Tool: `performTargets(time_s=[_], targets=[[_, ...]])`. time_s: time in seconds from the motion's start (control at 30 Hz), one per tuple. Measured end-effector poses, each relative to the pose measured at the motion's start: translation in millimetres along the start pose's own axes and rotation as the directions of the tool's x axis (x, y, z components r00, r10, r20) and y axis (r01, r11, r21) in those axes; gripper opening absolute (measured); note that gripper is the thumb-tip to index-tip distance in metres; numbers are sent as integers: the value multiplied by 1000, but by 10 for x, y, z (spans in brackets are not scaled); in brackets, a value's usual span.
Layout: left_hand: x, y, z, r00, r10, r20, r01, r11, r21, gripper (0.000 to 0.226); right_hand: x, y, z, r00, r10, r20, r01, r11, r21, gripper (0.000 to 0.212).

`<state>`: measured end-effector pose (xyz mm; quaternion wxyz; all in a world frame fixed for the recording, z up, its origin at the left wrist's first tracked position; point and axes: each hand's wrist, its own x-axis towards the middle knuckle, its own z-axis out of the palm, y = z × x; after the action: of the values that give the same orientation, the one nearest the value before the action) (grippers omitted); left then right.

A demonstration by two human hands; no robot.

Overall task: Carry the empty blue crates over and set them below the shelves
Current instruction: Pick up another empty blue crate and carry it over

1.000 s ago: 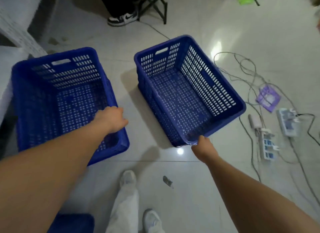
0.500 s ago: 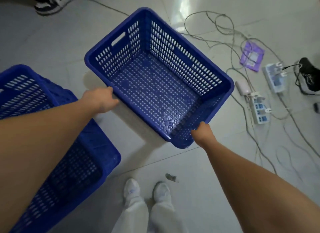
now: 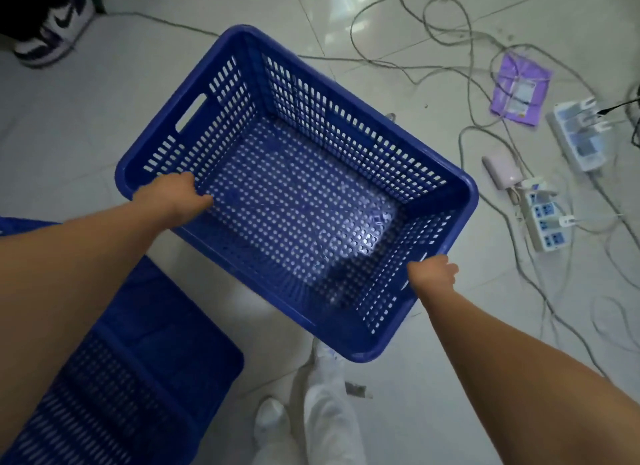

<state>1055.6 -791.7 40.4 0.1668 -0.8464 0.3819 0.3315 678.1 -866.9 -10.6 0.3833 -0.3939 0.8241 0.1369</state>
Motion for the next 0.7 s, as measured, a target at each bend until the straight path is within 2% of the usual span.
performTargets(time_s=[0.13,0.3,0.4,0.47,0.57,0.63,0.7], targets=[[340,0,-218,1000,3,-30,-2,999,41,38,249,-63,8,997,76,-32,-71,989,131,59],[746,-17,-356,988,-41,-151,49,997,53,50,464,15,92,993,116,27,-119,954,276,60],[966,-19,-371,971,-53,-233,73,994,80,54,498,29,166,978,198,62,-206,897,390,60],[1145,-19,-396,951,-67,-303,90,994,65,61,553,30,225,962,261,81,-267,836,480,53],[1423,-43,-420,949,-176,-263,150,982,-114,66,640,9,267,941,334,45,-299,767,567,29],[1603,-72,-405,956,-244,-162,192,941,-279,68,697,17,303,931,364,-1,-289,740,607,20],[1737,-64,-394,950,-284,-127,216,896,-389,72,698,8,336,923,383,-38,-271,717,642,15]])
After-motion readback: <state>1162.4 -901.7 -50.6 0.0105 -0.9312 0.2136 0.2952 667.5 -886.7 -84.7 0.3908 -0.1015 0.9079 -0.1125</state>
